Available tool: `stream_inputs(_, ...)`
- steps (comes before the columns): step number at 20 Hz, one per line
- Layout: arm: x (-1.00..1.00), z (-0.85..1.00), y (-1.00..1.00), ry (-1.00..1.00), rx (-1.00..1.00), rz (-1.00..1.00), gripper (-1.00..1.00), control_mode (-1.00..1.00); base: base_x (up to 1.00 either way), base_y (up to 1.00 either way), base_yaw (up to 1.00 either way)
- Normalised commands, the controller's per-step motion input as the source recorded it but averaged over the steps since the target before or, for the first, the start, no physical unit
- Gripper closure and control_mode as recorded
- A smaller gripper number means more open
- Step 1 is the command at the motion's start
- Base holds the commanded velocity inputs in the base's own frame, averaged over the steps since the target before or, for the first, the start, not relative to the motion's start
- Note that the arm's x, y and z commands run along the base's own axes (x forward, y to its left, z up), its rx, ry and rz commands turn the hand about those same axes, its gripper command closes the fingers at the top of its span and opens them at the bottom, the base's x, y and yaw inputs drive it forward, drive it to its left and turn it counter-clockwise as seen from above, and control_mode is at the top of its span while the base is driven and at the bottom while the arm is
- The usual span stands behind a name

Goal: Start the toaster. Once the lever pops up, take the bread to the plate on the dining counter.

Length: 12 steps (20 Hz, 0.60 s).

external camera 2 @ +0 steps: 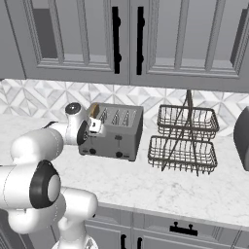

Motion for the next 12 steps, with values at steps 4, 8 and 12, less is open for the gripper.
stream_inputs(4,0.00,0.00,0.00,0.00,0.00,0.00,1.00,-1.00,0.00,0.00,0.00)
stream_inputs(8,-0.27,-0.05,-0.11,0.00,0.00,0.00,1.00,-1.00,0.00,0.00,0.00)
stream_inputs(12,0.00,-0.45,0.00,0.02,-0.06,0.00,1.00,-1.00,0.00,0.00,0.00)
